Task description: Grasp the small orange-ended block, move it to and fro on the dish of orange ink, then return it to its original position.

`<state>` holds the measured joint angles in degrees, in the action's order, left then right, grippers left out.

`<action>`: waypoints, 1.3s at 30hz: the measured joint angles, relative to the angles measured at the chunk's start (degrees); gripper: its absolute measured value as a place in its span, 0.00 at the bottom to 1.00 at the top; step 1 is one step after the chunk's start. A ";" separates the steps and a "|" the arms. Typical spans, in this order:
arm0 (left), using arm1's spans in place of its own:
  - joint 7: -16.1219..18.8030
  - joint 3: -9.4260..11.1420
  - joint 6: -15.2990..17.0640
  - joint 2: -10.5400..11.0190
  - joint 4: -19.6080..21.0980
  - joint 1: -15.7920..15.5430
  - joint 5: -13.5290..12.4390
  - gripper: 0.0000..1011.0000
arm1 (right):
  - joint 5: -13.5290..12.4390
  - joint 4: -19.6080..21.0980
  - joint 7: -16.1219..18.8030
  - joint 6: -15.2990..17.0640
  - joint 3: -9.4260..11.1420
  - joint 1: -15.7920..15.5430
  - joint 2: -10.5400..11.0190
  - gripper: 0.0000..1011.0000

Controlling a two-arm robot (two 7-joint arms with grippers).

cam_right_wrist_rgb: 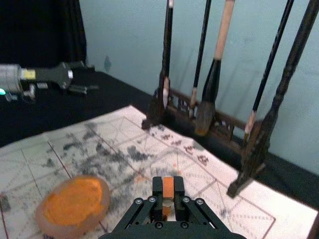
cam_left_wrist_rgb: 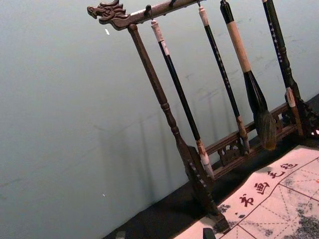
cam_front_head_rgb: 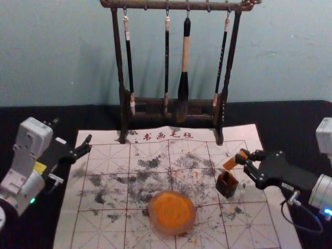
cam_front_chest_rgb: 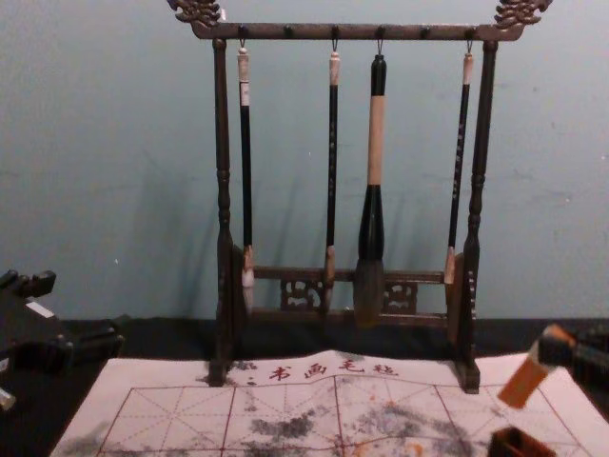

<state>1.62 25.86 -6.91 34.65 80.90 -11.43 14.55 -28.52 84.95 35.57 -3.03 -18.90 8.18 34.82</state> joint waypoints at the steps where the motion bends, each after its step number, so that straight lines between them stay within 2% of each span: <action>1: 0.00 0.00 0.00 0.00 0.00 0.00 0.00 0.99 | -0.31 0.29 0.13 0.10 0.07 0.04 0.10 0.09; 8: 0.00 0.00 0.00 0.00 0.00 0.00 0.00 0.99 | -2.10 2.43 0.95 0.32 0.02 0.11 1.16 0.08; 17: 0.00 0.00 0.00 0.00 0.00 0.00 0.00 0.99 | -1.81 3.03 0.82 1.07 -1.42 1.13 1.79 0.09; 24: 0.00 0.00 0.00 0.00 0.00 0.00 0.00 0.99 | 0.10 2.88 1.24 2.28 -3.89 3.03 1.96 0.08; 27: 0.00 0.00 0.00 0.00 0.00 0.00 0.00 0.99 | 1.04 2.91 1.74 3.77 -5.43 4.07 2.19 0.09; 33: 0.00 0.00 0.00 0.00 0.00 0.00 0.00 0.99 | 1.37 3.78 3.23 6.86 -7.73 5.61 2.96 0.08; 39: 0.00 0.00 0.00 0.00 0.00 0.00 0.00 0.99 | 1.42 5.10 5.07 8.44 -9.81 6.82 4.03 0.08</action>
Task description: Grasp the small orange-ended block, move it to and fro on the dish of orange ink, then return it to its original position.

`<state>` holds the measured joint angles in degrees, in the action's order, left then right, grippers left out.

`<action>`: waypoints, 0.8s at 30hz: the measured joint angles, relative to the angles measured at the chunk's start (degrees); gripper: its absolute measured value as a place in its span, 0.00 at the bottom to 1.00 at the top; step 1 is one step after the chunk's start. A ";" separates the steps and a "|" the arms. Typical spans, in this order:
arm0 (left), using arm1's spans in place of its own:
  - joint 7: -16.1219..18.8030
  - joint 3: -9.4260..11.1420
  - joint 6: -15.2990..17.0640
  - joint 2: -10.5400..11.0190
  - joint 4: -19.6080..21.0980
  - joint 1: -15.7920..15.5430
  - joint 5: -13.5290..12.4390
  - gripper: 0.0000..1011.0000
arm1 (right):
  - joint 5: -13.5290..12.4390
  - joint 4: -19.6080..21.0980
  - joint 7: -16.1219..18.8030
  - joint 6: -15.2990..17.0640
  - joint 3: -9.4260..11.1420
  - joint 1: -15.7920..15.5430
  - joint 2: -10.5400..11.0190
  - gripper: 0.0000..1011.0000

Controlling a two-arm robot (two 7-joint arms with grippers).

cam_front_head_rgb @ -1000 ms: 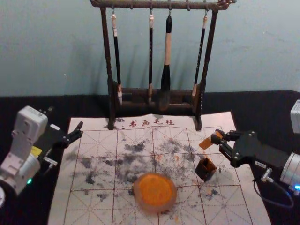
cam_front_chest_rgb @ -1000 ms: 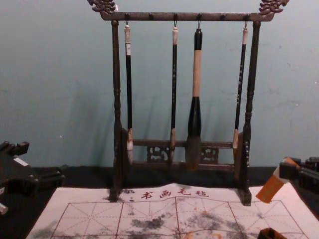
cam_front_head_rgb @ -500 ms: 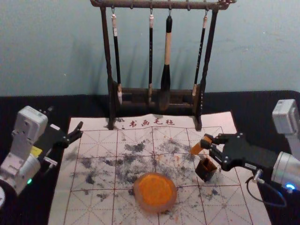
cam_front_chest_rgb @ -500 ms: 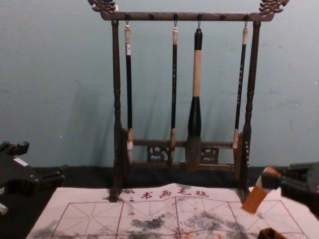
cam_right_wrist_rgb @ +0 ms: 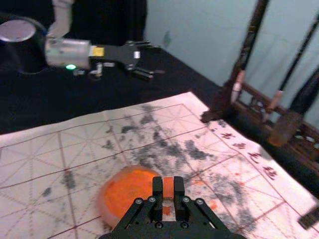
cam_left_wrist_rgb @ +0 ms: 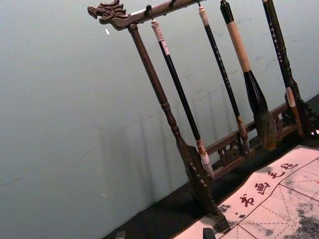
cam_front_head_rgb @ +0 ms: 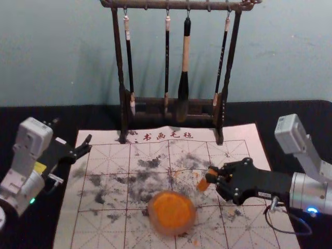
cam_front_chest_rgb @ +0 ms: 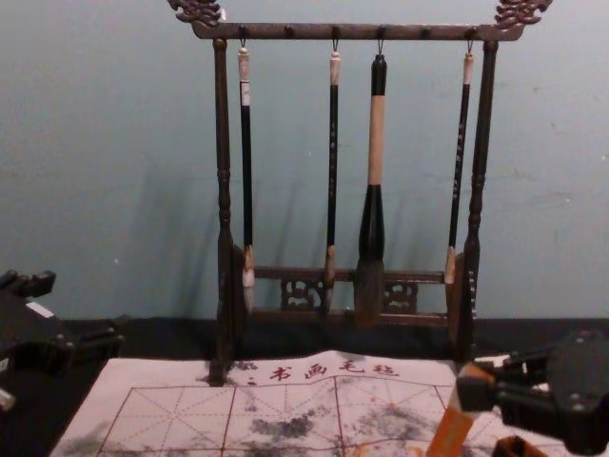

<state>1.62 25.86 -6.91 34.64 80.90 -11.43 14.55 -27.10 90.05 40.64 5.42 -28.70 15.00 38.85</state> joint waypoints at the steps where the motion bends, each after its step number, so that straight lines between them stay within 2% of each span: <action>1: 0.00 0.00 0.00 0.00 0.00 0.00 0.00 0.99 | 0.25 0.38 0.46 0.26 -0.67 0.40 0.39 0.09; 2: 0.00 0.00 0.00 0.00 0.00 0.00 0.00 0.99 | 0.25 0.38 0.46 0.26 -0.67 0.40 0.39 0.09; 9: 0.00 0.00 0.00 0.00 0.00 0.00 0.00 0.99 | 1.54 1.24 3.06 1.99 -4.01 3.07 1.42 0.09; 24: 0.00 0.00 0.00 0.00 0.00 0.00 0.00 0.99 | 4.63 0.01 5.71 4.80 -10.70 8.24 0.63 0.09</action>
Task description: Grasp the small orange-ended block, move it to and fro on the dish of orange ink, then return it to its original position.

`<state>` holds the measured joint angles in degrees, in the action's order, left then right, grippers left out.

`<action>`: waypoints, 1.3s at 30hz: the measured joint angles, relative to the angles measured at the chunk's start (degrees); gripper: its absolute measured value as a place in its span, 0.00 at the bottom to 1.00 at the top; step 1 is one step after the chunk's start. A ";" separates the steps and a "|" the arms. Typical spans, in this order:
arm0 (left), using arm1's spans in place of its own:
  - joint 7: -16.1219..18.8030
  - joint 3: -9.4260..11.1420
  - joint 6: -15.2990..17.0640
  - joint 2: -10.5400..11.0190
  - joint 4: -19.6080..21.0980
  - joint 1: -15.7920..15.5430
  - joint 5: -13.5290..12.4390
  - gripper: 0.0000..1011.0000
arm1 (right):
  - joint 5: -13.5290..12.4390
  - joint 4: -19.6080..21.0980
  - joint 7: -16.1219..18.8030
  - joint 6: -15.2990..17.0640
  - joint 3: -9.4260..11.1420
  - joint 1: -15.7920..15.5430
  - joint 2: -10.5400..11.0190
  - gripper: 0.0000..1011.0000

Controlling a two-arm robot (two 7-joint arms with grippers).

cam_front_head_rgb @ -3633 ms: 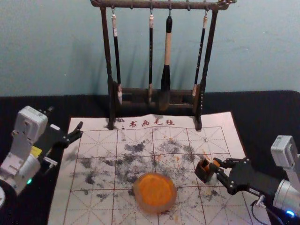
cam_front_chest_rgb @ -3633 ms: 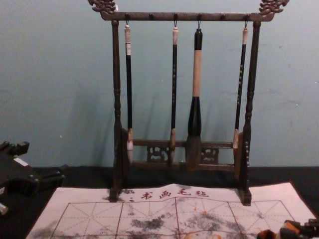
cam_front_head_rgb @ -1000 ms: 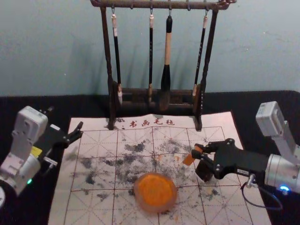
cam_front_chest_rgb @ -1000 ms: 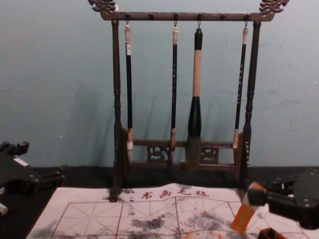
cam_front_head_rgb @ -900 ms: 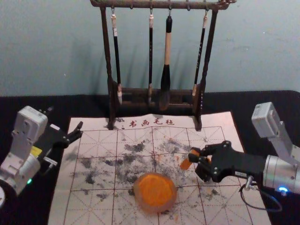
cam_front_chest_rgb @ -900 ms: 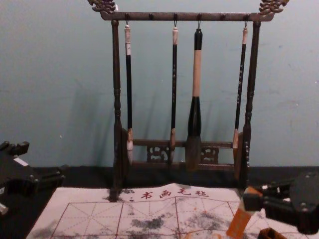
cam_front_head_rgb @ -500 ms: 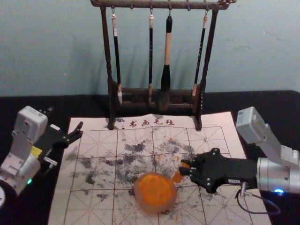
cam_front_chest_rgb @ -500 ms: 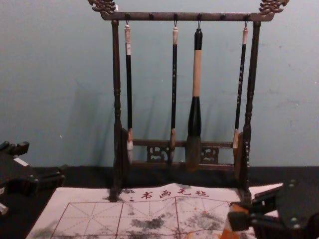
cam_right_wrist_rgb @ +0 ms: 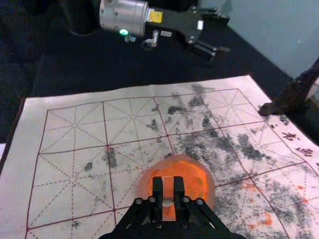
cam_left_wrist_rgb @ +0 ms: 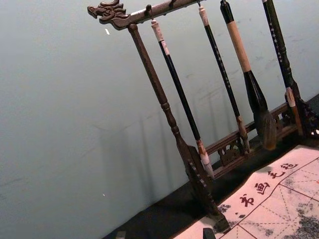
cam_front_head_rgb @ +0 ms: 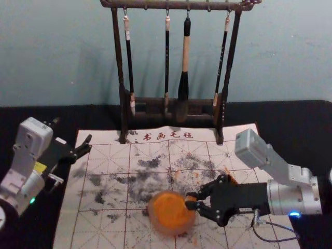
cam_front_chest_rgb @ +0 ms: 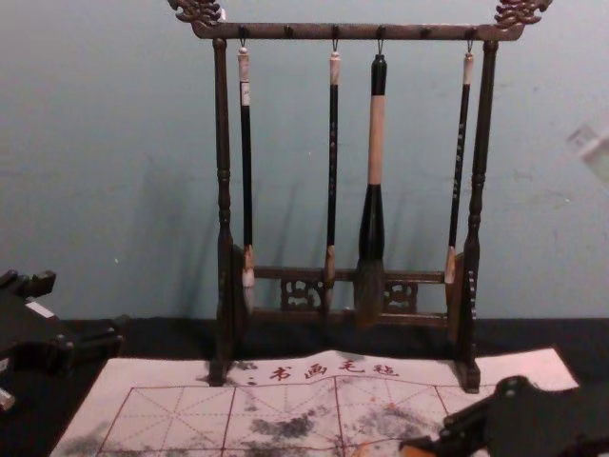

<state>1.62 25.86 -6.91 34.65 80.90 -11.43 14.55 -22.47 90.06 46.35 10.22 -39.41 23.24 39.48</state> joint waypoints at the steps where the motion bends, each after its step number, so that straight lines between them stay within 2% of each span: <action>1: 0.00 0.00 0.00 0.00 0.00 0.00 0.00 0.99 | 0.00 0.00 0.00 0.00 0.00 0.00 0.00 0.09; 13: 0.00 0.00 0.00 0.00 0.00 0.00 0.00 0.99 | 1.83 -1.52 0.36 0.31 -2.91 2.34 -1.27 0.08; 39: 0.00 0.00 0.00 0.00 0.00 0.00 0.00 0.99 | 3.83 -4.85 -0.78 1.06 -5.34 4.85 -5.29 0.09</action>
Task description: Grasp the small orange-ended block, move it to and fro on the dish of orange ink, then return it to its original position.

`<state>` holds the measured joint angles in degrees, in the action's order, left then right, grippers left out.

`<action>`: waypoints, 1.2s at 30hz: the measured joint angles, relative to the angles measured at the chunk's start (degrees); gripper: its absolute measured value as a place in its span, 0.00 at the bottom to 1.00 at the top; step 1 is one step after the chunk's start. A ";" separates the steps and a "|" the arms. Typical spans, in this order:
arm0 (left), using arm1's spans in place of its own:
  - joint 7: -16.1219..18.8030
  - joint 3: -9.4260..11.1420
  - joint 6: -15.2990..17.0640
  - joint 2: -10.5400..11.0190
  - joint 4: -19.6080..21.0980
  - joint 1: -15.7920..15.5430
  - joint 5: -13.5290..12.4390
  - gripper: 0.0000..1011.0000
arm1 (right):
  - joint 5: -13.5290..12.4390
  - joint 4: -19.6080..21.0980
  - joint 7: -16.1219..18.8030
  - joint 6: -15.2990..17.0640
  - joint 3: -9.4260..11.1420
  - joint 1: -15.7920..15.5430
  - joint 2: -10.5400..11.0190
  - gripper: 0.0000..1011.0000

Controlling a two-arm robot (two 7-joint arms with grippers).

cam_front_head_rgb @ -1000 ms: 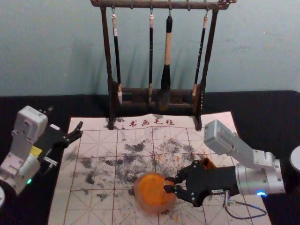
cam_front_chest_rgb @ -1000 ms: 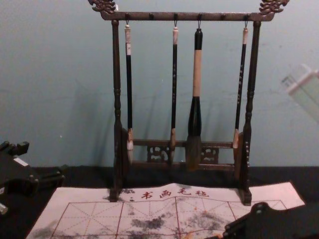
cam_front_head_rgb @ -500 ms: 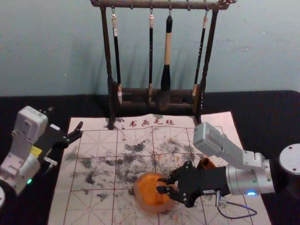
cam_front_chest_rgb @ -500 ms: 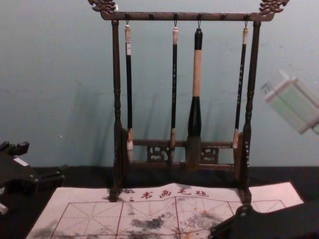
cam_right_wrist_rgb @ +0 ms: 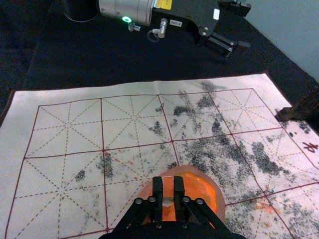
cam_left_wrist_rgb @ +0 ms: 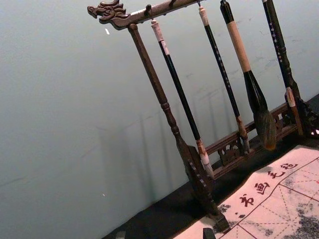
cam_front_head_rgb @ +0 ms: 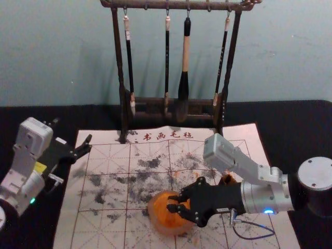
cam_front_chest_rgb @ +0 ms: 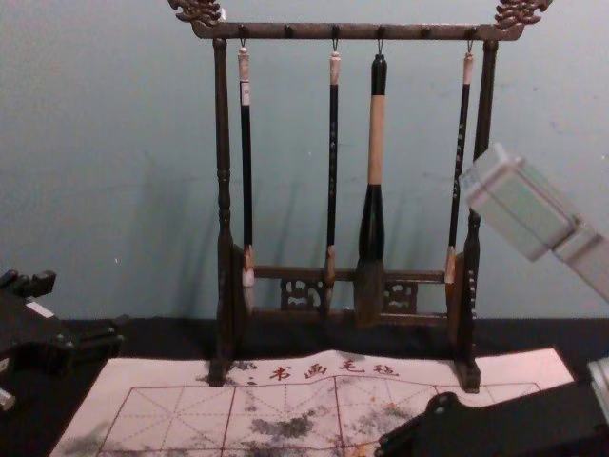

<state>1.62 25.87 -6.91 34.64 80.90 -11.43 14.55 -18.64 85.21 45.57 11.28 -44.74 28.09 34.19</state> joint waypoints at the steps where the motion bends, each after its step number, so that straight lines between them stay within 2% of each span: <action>1: 0.00 0.00 0.00 0.00 0.00 0.00 0.00 0.99 | 0.05 -0.12 0.00 0.06 -0.06 0.09 -0.11 0.09; 22: 0.00 0.00 0.00 0.00 0.00 0.00 0.00 0.99 | 1.21 -3.34 -1.78 1.64 0.11 2.01 -2.59 0.08; 30: 0.00 0.00 0.00 0.00 0.00 0.00 0.00 0.99 | 1.24 -3.33 -2.04 1.91 0.80 1.86 -2.11 0.09; 36: 0.00 0.00 0.00 0.00 0.00 0.00 0.00 0.99 | 0.50 -1.41 -1.88 2.20 1.64 0.79 -0.52 0.09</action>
<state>1.62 25.86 -6.91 34.65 80.90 -11.43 14.55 -18.13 83.80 43.69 13.48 -43.10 28.88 33.67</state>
